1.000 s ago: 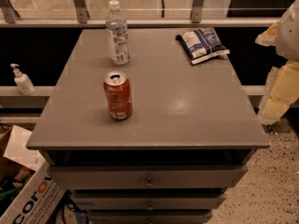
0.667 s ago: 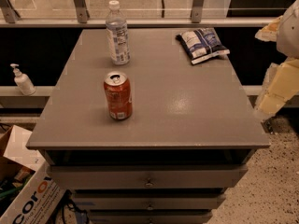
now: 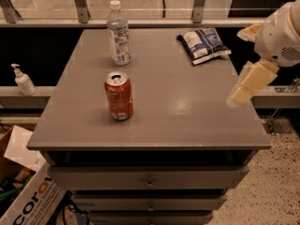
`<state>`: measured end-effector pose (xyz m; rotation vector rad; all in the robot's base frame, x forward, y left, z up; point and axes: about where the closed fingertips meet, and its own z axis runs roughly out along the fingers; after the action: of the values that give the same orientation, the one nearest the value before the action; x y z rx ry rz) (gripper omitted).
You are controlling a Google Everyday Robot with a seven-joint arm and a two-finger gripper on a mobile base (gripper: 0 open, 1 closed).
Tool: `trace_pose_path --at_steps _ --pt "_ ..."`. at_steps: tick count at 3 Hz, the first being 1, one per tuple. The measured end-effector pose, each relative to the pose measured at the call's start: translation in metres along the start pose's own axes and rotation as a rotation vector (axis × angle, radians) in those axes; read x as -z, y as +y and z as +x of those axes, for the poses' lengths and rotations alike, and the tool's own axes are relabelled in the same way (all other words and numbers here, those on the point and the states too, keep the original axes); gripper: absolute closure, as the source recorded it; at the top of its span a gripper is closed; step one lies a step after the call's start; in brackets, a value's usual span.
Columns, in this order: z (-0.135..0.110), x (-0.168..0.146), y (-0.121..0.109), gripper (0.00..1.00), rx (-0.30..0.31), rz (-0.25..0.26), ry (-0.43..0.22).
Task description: Knock blue plastic bottle over
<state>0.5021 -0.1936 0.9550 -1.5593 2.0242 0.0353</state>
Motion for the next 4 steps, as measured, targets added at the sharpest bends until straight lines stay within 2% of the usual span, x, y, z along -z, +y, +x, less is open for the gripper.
trace_pose_path --at_steps 2,4 --pt "-0.036 -0.072 -0.037 0.00 -0.011 -0.003 -0.184" --pt "-0.041 -0.076 -0.037 0.00 -0.031 0.004 -0.195"
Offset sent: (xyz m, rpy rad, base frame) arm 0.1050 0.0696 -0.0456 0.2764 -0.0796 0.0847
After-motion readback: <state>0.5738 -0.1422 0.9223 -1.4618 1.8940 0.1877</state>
